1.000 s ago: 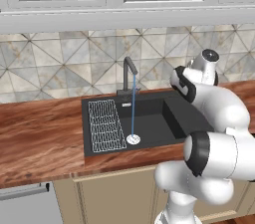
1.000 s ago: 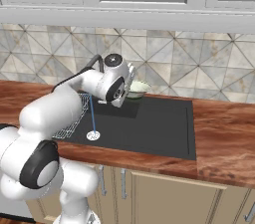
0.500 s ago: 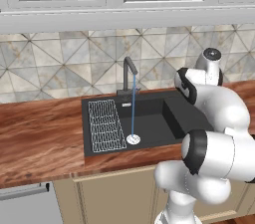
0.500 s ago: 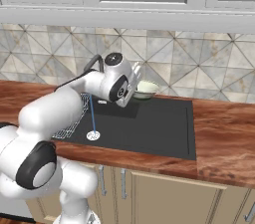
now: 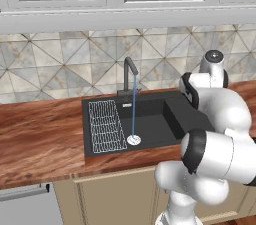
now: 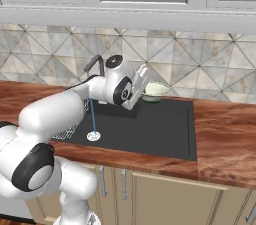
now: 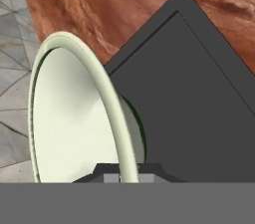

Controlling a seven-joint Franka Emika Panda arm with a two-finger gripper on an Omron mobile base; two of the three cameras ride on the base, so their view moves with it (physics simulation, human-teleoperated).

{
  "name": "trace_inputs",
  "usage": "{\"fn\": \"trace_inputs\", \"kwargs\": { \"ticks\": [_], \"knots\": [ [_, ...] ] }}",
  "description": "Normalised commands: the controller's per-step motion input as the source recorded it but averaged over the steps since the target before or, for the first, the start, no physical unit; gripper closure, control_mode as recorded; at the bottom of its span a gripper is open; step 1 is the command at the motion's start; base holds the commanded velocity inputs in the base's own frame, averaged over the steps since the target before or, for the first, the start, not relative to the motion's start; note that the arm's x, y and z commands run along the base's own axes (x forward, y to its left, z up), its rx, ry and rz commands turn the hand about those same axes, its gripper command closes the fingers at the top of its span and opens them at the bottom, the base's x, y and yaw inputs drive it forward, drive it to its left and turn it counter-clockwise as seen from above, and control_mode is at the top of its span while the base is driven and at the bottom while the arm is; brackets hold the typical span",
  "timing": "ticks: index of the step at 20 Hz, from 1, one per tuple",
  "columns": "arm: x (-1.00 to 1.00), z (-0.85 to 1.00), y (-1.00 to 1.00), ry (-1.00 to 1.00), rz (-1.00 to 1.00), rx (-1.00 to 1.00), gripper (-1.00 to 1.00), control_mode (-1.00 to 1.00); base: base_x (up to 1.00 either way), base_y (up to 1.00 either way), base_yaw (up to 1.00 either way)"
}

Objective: Rinse each bowl for a few seconds and place them down in the sink or on the counter.

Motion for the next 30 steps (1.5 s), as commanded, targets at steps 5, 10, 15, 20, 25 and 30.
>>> {"fn": "trace_inputs", "kwargs": {
  "ticks": [5,10,15,20,25,30],
  "knots": [
    [-0.08,0.00,-0.33,0.01,-0.10,-0.03,1.00,-1.00,0.00,0.00,0.00],
    [-0.14,0.02,-0.31,0.02,-0.09,0.00,1.00,-1.00,0.00,0.00,0.00],
    [-0.17,0.00,-0.27,0.01,-0.03,0.00,1.00,-1.00,0.00,0.00,0.00],
    [-0.12,0.00,-0.27,-0.03,0.00,0.00,1.00,-1.00,0.00,0.00,0.00],
    [-0.08,-0.04,-0.25,-0.01,0.00,0.00,1.00,-1.00,0.00,0.00,0.00],
    [-0.02,-0.09,-0.23,0.00,0.00,0.00,1.00,-1.00,0.00,0.00,0.00]
  ]
}}
